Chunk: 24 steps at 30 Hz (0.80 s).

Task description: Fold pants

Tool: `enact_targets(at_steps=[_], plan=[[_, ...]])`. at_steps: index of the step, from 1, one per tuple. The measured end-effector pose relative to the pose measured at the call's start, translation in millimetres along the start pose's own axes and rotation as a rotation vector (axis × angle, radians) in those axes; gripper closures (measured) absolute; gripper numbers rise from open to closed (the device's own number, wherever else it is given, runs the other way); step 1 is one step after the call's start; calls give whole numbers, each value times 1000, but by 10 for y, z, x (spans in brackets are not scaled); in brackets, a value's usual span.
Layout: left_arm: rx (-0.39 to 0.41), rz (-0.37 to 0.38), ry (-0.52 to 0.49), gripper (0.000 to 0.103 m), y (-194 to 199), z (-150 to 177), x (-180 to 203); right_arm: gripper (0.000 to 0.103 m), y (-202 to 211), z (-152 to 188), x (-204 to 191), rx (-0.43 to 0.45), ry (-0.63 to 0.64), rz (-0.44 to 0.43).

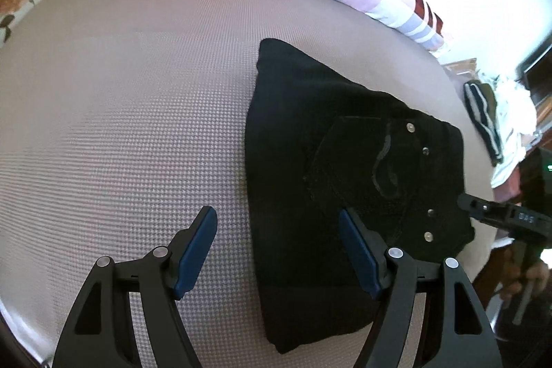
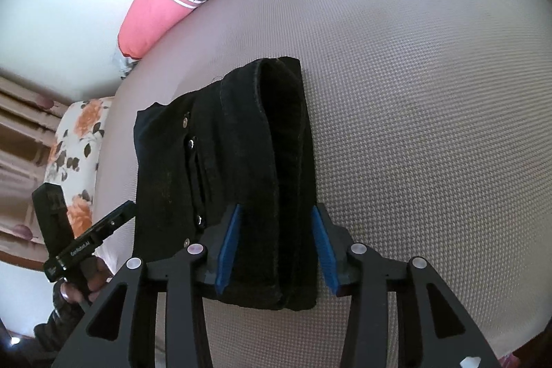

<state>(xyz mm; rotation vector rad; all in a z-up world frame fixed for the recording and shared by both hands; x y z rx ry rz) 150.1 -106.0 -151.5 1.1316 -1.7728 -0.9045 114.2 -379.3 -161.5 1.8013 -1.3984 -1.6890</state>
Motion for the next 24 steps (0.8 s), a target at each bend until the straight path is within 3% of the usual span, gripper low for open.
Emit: enact_targets(at_steps=[16,24], plan=[[-79,119,81,30,-143,-25,-30,60,-79,20,206,-37,-52,-191],[-101,243,121,30,-193,-111,-3,57,-79,-27,248,-44,-39,-251]])
Point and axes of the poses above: each gripper's, at about its wrist camera, not at the fingertips, and y roughly against the way its jaws point, x to its right, z to its underside, the point moved 8 cm from there along -y, roughly the way its jaws point, and after that the axes turned 5 degrees about -z, right-handed, at the moved point
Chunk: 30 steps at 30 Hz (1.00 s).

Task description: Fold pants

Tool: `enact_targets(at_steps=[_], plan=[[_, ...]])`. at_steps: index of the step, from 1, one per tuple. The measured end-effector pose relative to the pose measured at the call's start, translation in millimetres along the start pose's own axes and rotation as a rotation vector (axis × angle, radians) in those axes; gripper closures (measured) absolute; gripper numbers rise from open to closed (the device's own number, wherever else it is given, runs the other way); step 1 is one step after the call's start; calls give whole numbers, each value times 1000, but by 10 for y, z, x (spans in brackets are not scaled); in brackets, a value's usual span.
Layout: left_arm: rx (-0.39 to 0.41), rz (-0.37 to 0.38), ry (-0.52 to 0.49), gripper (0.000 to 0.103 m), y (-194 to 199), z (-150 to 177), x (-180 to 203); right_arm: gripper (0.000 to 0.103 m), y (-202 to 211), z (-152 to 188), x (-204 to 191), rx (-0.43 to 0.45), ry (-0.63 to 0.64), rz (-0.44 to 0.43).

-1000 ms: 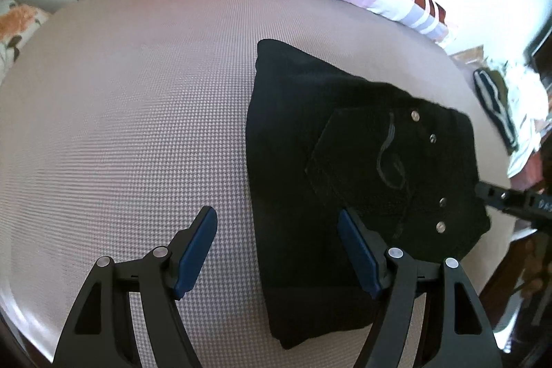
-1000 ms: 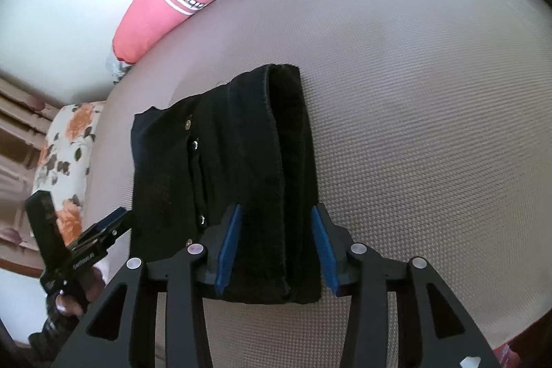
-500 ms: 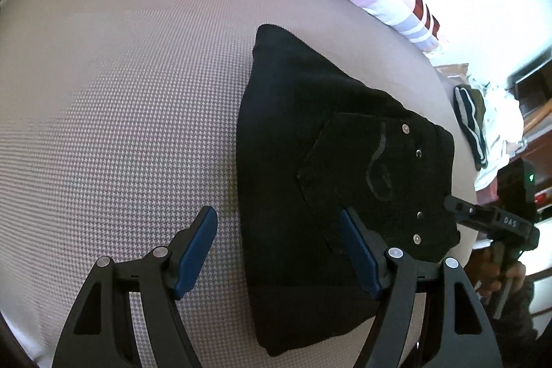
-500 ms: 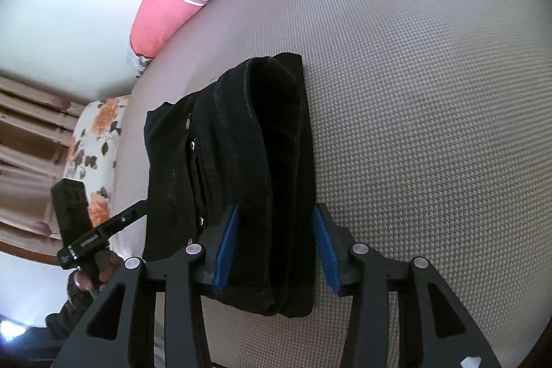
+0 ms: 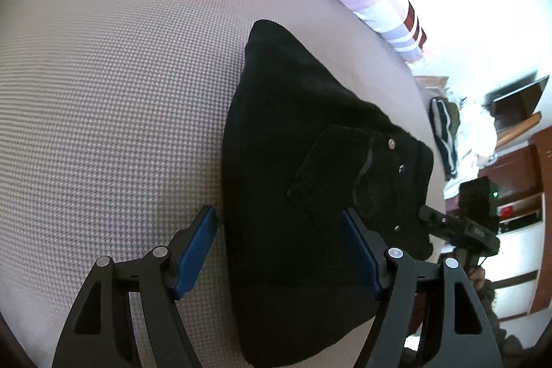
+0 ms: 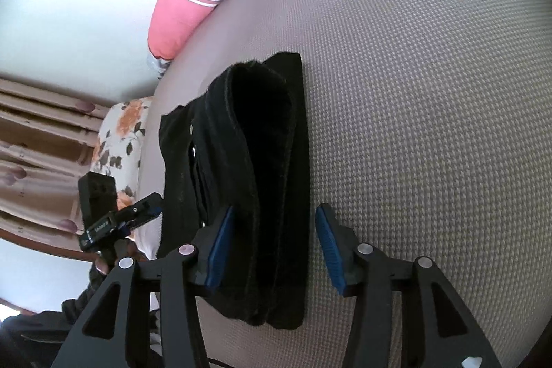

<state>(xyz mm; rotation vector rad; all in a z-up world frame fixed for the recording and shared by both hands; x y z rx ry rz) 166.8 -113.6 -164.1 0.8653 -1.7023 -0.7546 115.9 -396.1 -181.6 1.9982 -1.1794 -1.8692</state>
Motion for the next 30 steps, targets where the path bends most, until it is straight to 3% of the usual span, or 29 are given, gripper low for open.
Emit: enact_targets(at_steps=[19,24,30], plan=[[-14,81,1,30,-89,-118,62,57,-110,-72,-60,-71,65,-69],[2,84,-9,32,-107,-111,89,62,-226,-114,-96,-67,54,-130],[22,18,-37,59,-154,-124,73,68,-238,-106,-115,-30,32,-134]])
Point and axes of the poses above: each gripper's, at about its wrist camera, not at the fingertips, and y roughly against the way its jaws point, x to its right, z to its underside, the point moved 8 cm from there along -y, roughly the way its jaws point, and after that the axes turned 5 degrees about -z, right-handed, at the moved point
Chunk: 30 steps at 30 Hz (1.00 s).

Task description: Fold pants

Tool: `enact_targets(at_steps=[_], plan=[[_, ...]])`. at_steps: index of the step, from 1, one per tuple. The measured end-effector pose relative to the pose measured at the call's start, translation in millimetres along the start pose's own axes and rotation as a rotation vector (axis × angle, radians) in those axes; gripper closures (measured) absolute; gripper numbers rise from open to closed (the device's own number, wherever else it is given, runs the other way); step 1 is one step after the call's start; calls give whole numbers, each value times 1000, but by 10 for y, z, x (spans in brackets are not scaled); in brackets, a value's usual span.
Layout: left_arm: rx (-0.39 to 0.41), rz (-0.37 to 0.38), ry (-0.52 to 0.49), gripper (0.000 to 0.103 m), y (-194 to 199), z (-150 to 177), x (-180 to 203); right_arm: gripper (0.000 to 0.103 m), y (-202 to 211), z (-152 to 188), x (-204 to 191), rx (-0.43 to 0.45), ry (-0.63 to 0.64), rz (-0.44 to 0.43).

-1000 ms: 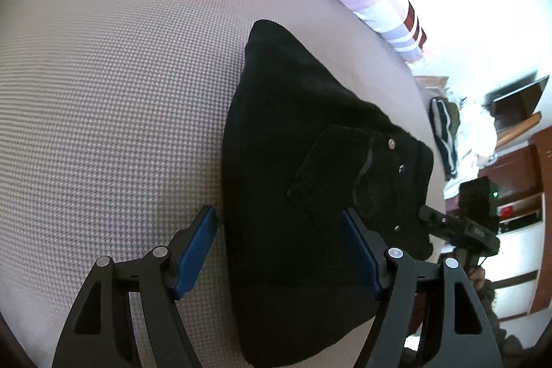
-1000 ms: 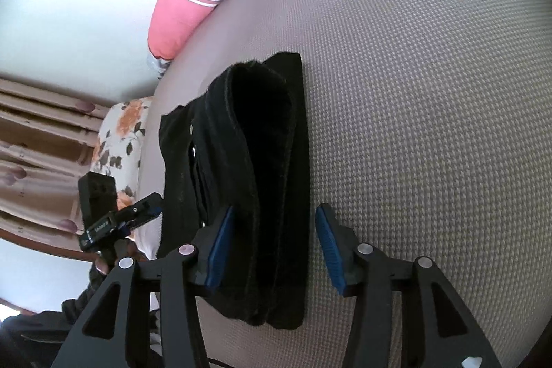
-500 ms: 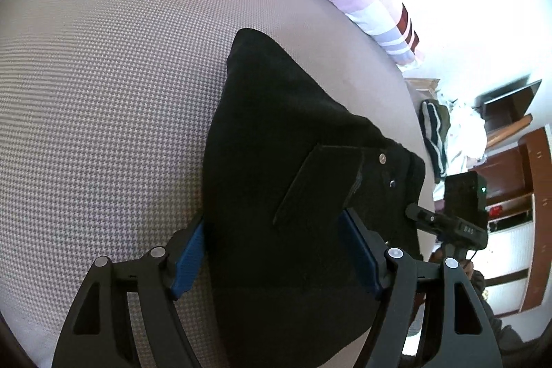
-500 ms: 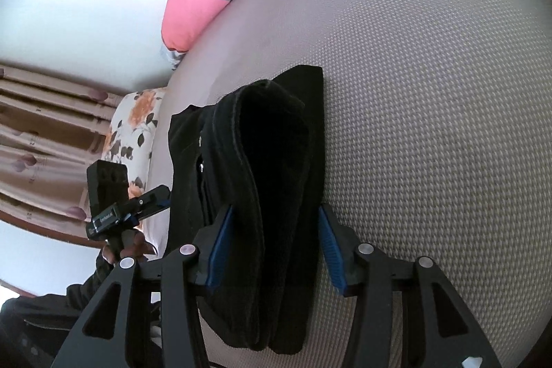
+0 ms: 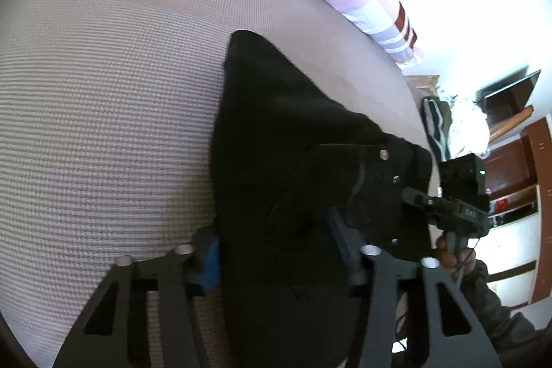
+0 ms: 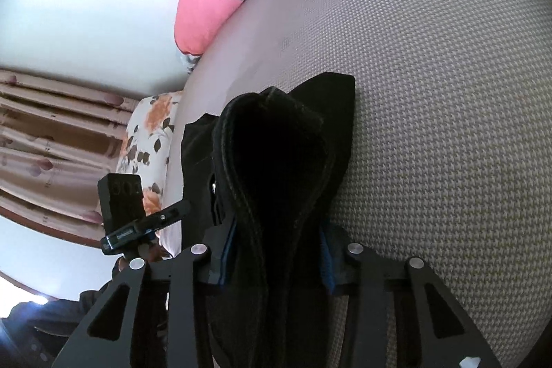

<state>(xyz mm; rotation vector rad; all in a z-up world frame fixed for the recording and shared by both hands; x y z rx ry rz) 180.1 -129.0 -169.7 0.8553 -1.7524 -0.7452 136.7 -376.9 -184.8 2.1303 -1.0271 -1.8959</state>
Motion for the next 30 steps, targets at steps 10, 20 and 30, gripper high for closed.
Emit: enact_targets(at_steps=[10,20,30], plan=[[27,-74,-3,73,-12,18,9,69,-19,6,-89,59,-16,74],[76,-149,-65,88,97,71,161,78,17,-9,-274,103,-5,122],[116,-178,-94,89,361,134,210,80,-2,10,-603,118,26,120]])
Point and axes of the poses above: each gripper's, at about its wrist camera, not at the fingertips, and y roughly against the way its jaws point, x to its right, z to its underside, the point moved 8 cm from there along -y, roughly the way its jaws point, and after that the axes turned 5 degrees about -z, right-handed, at the moved point
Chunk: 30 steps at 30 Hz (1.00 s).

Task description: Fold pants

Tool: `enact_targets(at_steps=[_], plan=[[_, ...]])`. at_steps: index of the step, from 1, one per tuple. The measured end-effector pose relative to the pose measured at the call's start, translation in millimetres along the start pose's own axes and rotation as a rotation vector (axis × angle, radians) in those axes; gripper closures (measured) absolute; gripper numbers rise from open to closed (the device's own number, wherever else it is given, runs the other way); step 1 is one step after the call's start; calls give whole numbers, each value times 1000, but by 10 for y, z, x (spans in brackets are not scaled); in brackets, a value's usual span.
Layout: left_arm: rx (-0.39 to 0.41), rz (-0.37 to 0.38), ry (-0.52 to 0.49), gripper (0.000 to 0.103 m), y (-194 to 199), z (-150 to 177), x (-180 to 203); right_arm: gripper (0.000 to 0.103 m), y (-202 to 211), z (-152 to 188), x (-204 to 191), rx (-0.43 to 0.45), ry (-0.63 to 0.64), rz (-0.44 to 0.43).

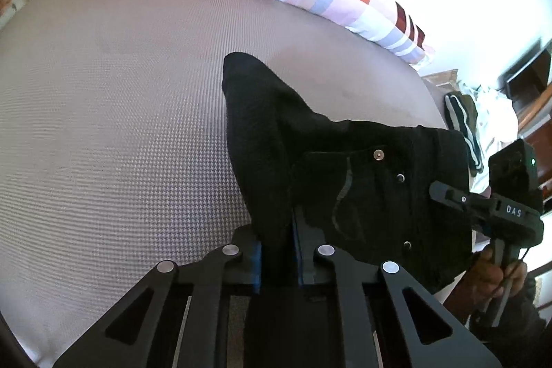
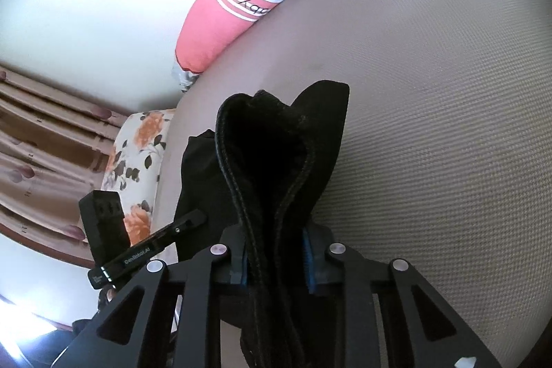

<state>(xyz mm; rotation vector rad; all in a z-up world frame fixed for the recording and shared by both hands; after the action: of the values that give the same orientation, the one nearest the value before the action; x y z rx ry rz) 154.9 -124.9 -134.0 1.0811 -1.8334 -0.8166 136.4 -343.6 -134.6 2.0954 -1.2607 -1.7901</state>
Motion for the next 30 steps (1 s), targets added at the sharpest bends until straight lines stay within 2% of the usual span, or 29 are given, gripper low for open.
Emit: enact_targets(at_steps=[10,17,30], plan=[[59,-32,-12,89,370,-44,-166,81,-165,68,-365,-15,49,-25],[100,-56,22,89,572,-85,-417,81,-400,64,-572,-32,63,-58],[123,-83,69,89,615,-256,-742,80,-648,-41,-794,-67,97,-67]])
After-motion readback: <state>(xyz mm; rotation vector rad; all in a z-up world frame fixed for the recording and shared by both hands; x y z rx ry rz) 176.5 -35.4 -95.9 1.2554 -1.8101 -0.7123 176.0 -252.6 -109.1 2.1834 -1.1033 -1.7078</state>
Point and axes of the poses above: each gripper's, at about its wrist camera, not at the fingertips, and y roughly against the way its jaws point, x to its right, z to its underside, the point moved 8 cm from there along -y, roughly the way its jaws point, and after that the axes turned 5 degrees about -z, right-handed, at the moved point
